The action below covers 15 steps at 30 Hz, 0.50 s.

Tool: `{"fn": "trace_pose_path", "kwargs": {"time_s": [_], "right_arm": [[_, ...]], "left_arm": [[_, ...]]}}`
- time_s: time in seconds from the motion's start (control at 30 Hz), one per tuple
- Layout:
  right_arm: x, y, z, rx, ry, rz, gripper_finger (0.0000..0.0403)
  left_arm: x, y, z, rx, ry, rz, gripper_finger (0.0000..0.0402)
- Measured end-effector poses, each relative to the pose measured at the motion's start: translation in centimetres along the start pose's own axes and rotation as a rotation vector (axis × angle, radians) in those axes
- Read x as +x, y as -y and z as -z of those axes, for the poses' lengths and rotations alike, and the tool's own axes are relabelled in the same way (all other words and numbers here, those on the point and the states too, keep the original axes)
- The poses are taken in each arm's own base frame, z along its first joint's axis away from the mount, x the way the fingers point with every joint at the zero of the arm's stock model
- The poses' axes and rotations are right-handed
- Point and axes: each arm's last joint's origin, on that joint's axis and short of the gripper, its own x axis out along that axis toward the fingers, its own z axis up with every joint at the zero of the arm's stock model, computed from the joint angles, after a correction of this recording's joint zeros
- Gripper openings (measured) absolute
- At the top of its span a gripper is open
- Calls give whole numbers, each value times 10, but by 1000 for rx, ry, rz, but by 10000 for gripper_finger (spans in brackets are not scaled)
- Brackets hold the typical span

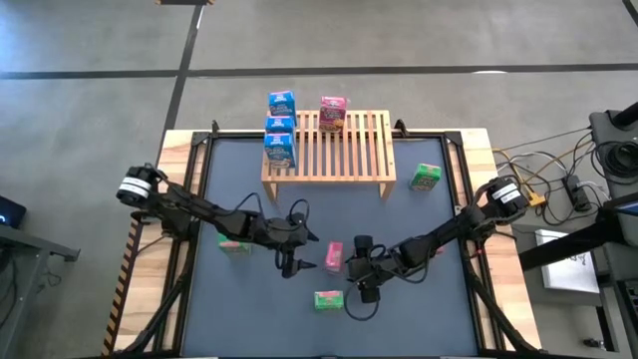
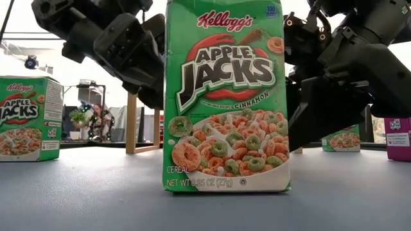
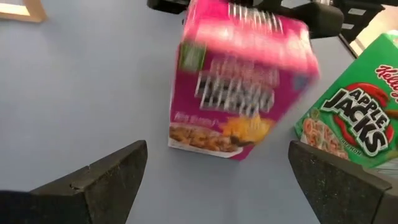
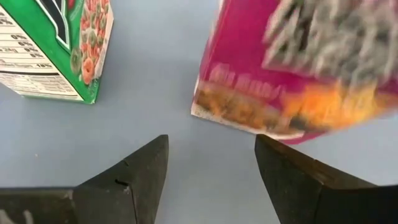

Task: Stack cereal on shelf
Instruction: Put the left pink cereal box on the shelf aligned with the other pink cereal box

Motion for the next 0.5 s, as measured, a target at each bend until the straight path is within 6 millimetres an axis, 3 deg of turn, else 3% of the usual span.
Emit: {"fn": "trace_pose_path", "kwargs": {"time_s": [0.2, 0.5], "right_arm": [[-1, 0, 0, -1, -5, 1, 231], [-14, 6, 4, 12, -63, 135, 231]], "left_arm": [[-4, 1, -6, -8, -12, 2, 374], [-31, 3, -20, -144, 3, -38, 361]]}}
